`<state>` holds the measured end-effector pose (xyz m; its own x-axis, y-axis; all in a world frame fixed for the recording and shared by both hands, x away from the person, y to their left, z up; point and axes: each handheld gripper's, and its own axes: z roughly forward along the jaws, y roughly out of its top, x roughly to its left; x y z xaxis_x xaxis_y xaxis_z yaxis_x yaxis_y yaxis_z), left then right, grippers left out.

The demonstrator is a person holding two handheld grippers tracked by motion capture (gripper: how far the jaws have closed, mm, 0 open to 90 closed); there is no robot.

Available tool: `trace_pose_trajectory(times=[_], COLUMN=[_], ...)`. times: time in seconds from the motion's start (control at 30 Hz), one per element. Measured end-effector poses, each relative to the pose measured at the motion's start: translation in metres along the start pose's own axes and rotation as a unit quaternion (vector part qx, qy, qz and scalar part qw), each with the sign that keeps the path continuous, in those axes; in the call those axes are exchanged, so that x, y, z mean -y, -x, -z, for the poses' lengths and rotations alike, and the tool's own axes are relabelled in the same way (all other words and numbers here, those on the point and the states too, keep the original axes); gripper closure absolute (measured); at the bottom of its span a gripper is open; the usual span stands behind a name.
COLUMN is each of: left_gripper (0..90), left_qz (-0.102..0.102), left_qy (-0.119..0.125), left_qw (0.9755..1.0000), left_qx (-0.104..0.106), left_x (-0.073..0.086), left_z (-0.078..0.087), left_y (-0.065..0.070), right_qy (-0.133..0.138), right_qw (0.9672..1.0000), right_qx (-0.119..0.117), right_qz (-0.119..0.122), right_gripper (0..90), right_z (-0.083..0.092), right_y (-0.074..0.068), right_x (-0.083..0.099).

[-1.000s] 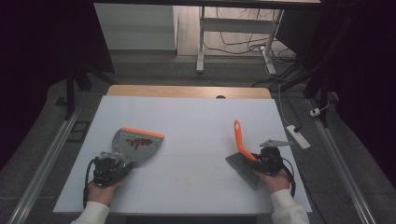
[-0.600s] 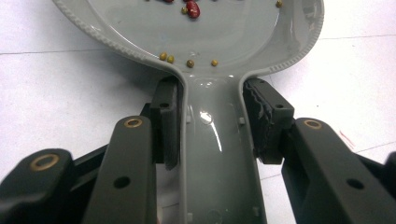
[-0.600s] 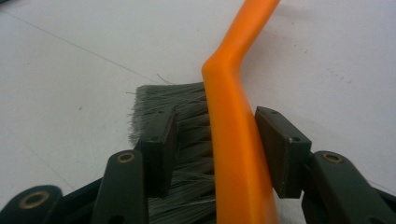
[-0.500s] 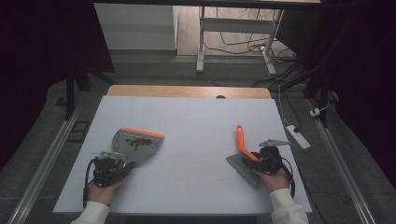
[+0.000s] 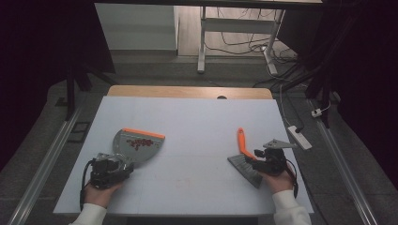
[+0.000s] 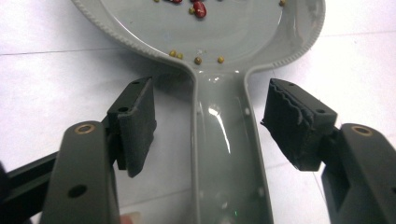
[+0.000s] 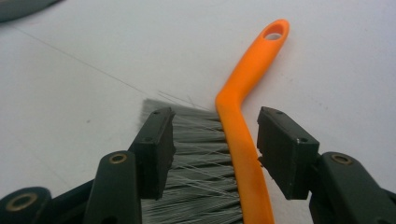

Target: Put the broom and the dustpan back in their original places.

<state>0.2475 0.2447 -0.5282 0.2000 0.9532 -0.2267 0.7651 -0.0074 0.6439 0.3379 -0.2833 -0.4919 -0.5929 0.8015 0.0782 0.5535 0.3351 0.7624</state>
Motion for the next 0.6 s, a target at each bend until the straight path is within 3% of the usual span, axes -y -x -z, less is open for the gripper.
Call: trace_pose_trajectory(times=[0.3, 0.47, 0.6], left_gripper=[32.3, 32.5, 32.8], left_qz=[-0.049, -0.085, -0.109], left_qy=[0.033, 0.046, 0.041], left_qw=[0.9981, 0.9945, 0.9916], left_qx=[0.017, 0.041, 0.057], left_x=[-0.002, -0.005, -0.009], left_z=[0.020, 0.023, 0.020], left_y=[0.010, 0.017, 0.021], right_qy=[0.008, 0.007, 0.005], right_qw=[0.9990, 0.9975, 0.9960], right_qx=[-0.024, -0.038, -0.047], right_qz=[0.037, 0.059, 0.076], right_gripper=[47.8, 48.0, 48.4], right_z=[0.003, 0.001, -0.001], right_y=[-0.007, -0.012, -0.016], right_x=[0.002, 0.003, 0.003])
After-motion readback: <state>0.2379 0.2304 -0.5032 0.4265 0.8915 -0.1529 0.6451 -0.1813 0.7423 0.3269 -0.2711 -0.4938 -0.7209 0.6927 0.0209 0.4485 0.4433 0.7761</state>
